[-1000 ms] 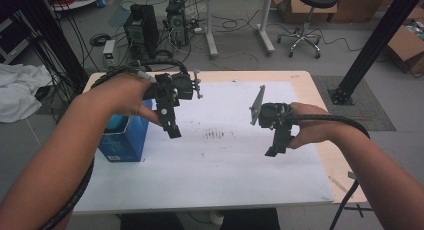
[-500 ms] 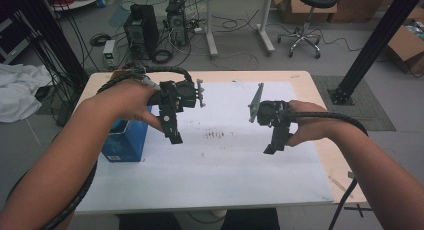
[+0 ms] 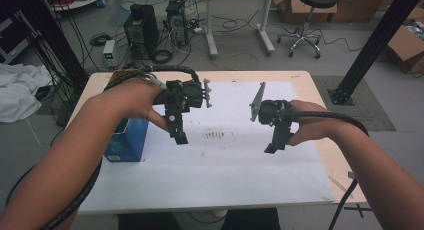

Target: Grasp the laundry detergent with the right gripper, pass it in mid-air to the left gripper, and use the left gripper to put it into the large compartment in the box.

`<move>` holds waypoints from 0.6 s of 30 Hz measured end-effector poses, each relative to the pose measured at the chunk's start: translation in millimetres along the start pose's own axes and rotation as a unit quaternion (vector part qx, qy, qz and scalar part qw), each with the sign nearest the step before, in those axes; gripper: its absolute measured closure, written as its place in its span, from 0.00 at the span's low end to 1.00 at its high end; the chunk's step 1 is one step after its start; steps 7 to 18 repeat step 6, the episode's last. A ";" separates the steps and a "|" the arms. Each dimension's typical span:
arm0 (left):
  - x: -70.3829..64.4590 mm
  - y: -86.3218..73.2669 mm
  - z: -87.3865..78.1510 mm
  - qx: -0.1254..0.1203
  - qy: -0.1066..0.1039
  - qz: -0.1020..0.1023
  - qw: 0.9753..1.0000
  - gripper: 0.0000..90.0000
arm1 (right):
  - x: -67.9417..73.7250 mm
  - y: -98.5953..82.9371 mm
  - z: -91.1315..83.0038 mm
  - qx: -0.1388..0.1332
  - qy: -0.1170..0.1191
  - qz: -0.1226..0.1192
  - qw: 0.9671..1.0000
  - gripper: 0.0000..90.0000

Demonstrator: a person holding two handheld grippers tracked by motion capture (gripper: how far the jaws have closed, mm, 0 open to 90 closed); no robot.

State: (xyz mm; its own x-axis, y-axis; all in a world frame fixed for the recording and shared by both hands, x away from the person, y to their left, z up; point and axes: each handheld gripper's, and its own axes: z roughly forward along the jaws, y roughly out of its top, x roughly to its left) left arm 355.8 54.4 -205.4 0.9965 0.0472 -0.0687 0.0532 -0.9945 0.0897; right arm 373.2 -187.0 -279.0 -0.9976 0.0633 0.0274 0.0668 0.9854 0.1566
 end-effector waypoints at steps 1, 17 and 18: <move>0.3 0.6 1.1 0.000 0.000 0.001 1.000 0.00 | 0.2 -0.5 0.0 -0.001 -0.001 0.000 1.000 0.00; 0.4 2.4 4.0 0.006 0.000 -0.001 1.000 0.00 | 1.4 -2.5 -0.4 0.003 -0.001 0.003 1.000 0.00; 0.4 2.4 4.0 0.006 0.000 -0.001 1.000 0.00 | 1.4 -2.5 -0.4 0.003 -0.001 0.003 1.000 0.00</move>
